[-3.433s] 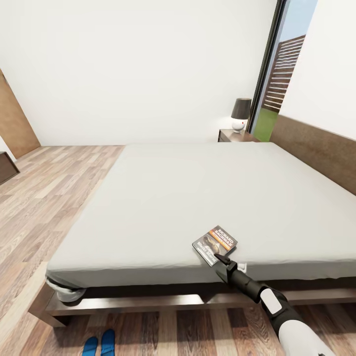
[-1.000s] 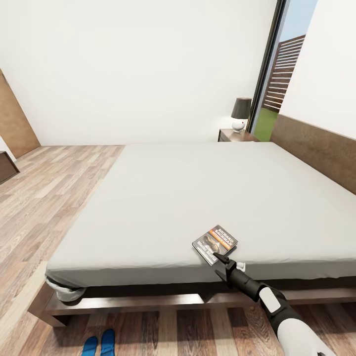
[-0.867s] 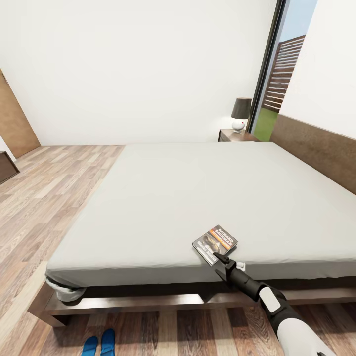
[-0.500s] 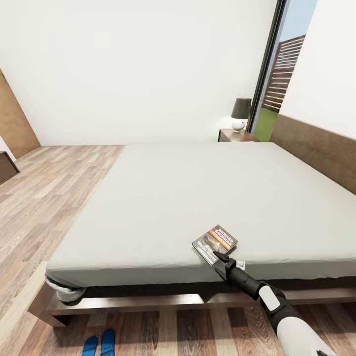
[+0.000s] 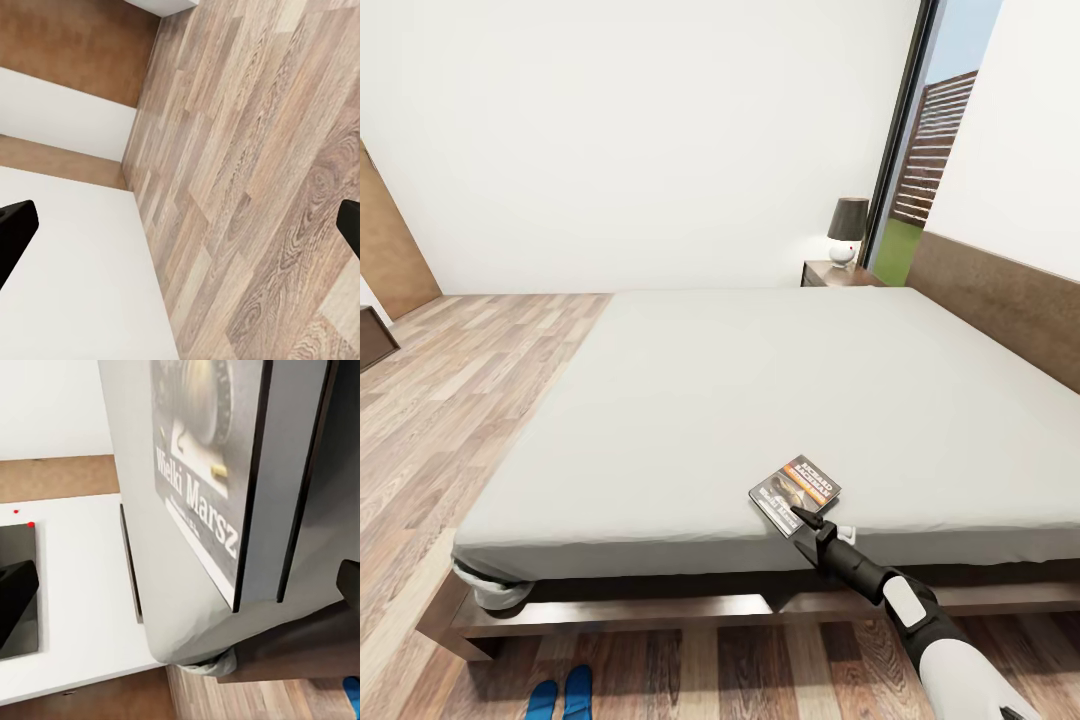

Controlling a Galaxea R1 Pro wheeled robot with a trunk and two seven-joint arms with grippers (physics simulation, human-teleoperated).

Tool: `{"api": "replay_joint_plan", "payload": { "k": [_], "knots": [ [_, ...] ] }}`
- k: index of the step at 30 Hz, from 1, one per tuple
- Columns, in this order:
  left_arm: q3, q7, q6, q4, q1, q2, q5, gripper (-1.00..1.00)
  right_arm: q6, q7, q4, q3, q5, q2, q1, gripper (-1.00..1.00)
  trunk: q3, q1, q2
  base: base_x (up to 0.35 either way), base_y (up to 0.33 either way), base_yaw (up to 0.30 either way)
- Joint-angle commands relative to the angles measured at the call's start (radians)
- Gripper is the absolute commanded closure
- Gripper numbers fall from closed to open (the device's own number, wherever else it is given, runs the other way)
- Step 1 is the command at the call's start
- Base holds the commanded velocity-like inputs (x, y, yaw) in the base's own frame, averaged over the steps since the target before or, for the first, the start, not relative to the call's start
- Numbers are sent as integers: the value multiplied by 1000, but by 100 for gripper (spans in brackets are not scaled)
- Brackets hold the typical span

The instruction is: In the bedroom, move the book from the bed onto either nightstand, and place the two sandals side by side next to the bed.

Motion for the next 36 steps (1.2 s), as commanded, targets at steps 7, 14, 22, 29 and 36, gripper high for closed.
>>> {"api": "replay_joint_plan", "payload": {
  "k": [7, 14, 22, 29, 36],
  "knots": [
    [0, 1, -3, -1, 0, 0, 9, -100, 6, 2, 0, -3, -1, -1, -1, -100, -1, 0, 0, 0, 0, 0],
    [0, 1, -4, -1, 0, 0, 9, -100, 6, 3, 1, 0, -2, -1, -1, -100, -1, 0, 0, 0, 0, 0],
    [0, 1, -4, -1, 0, 0, 9, -100, 6, 3, 1, 1, -2, -1, -1, -100, -1, 0, 0, 0, 0, 0],
    [0, 1, -4, -1, 0, 0, 9, -100, 6, 3, 1, 1, -1, -1, -1, -100, -1, 0, 0, 0, 0, 0],
    [0, 1, -4, -1, 0, 0, 9, -100, 6, 3, 1, 2, -2, -1, -1, -100, -1, 0, 0, 0, 0, 0]
  ]
}}
